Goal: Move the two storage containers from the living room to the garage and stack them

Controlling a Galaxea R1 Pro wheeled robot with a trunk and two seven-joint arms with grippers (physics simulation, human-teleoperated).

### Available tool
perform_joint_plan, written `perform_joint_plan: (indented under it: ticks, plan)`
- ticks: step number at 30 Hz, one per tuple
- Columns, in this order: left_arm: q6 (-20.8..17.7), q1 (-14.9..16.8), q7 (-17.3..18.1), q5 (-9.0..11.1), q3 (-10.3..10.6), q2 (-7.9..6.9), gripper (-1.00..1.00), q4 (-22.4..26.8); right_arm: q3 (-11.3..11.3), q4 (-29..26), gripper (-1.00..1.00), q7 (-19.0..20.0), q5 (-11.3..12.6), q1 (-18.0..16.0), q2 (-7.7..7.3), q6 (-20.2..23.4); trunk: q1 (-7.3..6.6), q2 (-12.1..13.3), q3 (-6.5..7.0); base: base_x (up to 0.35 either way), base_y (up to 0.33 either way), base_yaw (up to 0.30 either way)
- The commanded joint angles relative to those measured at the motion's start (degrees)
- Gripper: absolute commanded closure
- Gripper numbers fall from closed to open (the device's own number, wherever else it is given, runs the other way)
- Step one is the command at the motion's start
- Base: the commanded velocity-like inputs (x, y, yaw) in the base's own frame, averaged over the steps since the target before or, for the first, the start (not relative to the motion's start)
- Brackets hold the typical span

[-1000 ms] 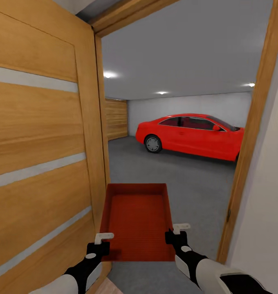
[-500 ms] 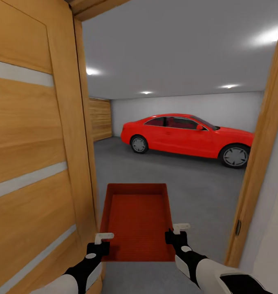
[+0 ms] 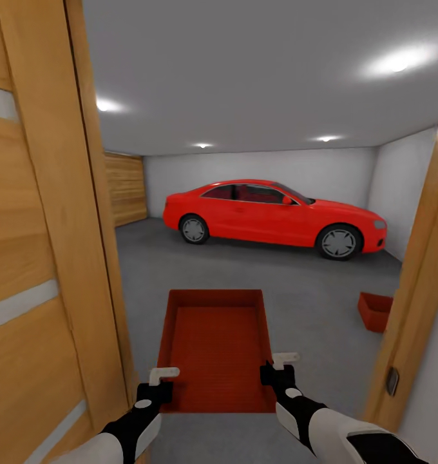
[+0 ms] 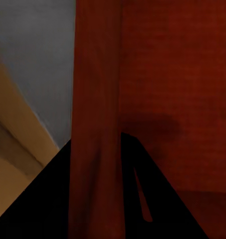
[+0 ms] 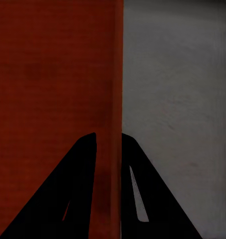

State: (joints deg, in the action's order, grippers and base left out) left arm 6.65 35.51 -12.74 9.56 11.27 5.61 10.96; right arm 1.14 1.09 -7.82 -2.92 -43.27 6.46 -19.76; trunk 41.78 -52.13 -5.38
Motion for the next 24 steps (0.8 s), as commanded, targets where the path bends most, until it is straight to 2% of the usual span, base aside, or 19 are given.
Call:
perform_joint_plan:
  ticks: [1, 24]
  plan:
    - [0.3, 0.1, -0.8, -0.1, -3.2, -0.76, 1.0, 0.1, -1.9, 0.1, 1.0, -0.5, 0.7, -0.1, -0.39, -0.3, 0.04, -0.1, -0.09, 0.305, 0.193, -0.284]
    - [0.4, 0.1, -0.8, -0.1, -3.2, -0.69, 1.0, 0.1, -1.9, 0.1, 1.0, -0.5, 0.7, -0.1, -0.39, -0.3, 0.04, -0.1, -0.09, 0.292, 0.185, -0.278]
